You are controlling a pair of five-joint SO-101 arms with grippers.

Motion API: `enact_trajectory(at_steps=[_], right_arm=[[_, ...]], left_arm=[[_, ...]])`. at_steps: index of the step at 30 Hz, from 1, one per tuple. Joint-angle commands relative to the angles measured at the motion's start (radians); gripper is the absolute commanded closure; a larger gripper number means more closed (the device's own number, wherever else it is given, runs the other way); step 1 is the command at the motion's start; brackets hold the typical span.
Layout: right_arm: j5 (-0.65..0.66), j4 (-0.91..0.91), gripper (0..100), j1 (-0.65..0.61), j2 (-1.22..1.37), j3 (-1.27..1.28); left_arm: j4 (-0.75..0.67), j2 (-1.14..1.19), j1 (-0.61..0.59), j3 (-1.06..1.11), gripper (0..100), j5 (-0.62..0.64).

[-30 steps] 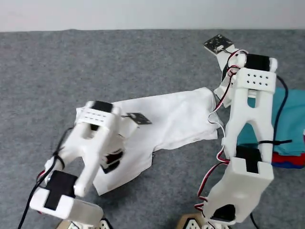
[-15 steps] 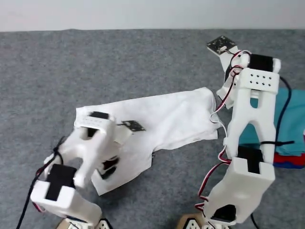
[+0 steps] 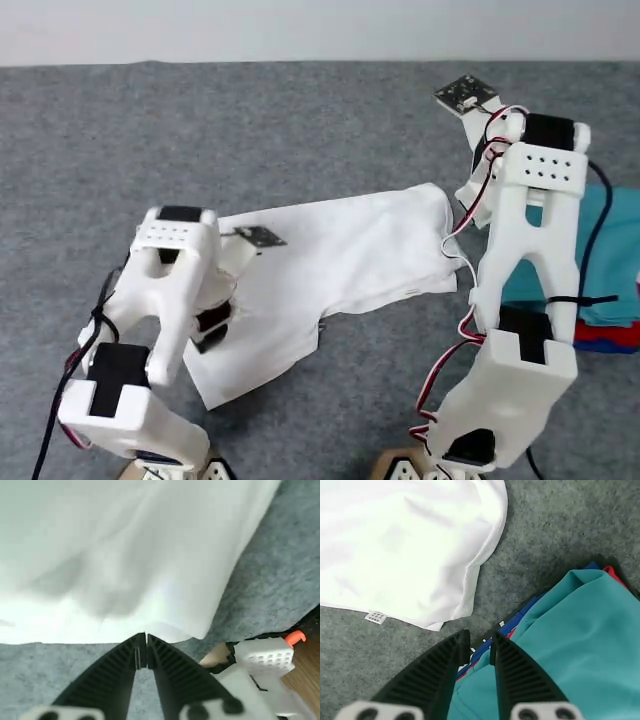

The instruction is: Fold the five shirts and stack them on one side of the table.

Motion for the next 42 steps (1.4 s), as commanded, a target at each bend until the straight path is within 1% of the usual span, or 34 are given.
enact_trajectory(at_steps=[1, 3, 5, 8, 10, 13, 17, 19, 21, 25, 31, 34, 38, 40, 42], right_arm=[[-0.009, 0.004, 91.2, 0.007, -0.074, -0.049], [-0.011, 0.004, 91.2, 0.007, -0.074, -0.049], [-0.012, 0.004, 91.2, 0.007, -0.071, -0.049], [-0.012, 0.004, 91.2, 0.007, -0.070, -0.049], [-0.012, 0.004, 91.2, 0.007, -0.070, -0.049], [-0.012, 0.004, 91.2, 0.012, -0.070, -0.049], [-0.012, 0.004, 91.2, 0.013, -0.071, -0.049], [-0.012, 0.004, 91.2, 0.013, -0.073, -0.049], [-0.012, 0.004, 91.2, 0.013, -0.073, -0.049], [-0.012, 0.004, 91.2, 0.013, -0.073, -0.049], [-0.012, 0.005, 91.2, 0.013, -0.074, -0.049], [-0.012, 0.016, 91.2, 0.008, -0.067, -0.048], [-0.014, 0.022, 91.2, -0.033, -0.064, -0.043], [-0.015, -0.001, 91.2, -0.064, -0.064, -0.043], [-0.015, -0.051, 91.2, -0.101, -0.047, -0.043]], left_arm=[[0.038, -0.068, 0.072, -0.051, 99, -0.002], [0.035, -0.081, 0.130, -0.039, 99, 0.028], [-0.002, -0.081, 0.184, -0.005, 99, 0.066], [-0.107, -0.081, 0.245, 0.114, 98, 0.098], [-0.183, -0.081, 0.255, 0.213, 96, 0.100], [-0.259, -0.081, 0.192, 0.305, 96, 0.075], [-0.262, -0.081, 0.038, 0.320, 96, -0.026], [-0.259, -0.081, -0.015, 0.325, 96, -0.060], [-0.232, -0.081, -0.044, 0.326, 96, -0.087], [-0.180, -0.091, -0.046, 0.317, 96, -0.101], [-0.149, -0.092, -0.046, 0.292, 97, -0.100], [-0.066, -0.094, -0.046, 0.205, 99, -0.098], [0.054, -0.126, -0.055, 0.030, 99, -0.066], [0.074, -0.181, -0.055, -0.039, 99, -0.035], [0.072, -0.244, -0.055, -0.088, 99, 0.021]])
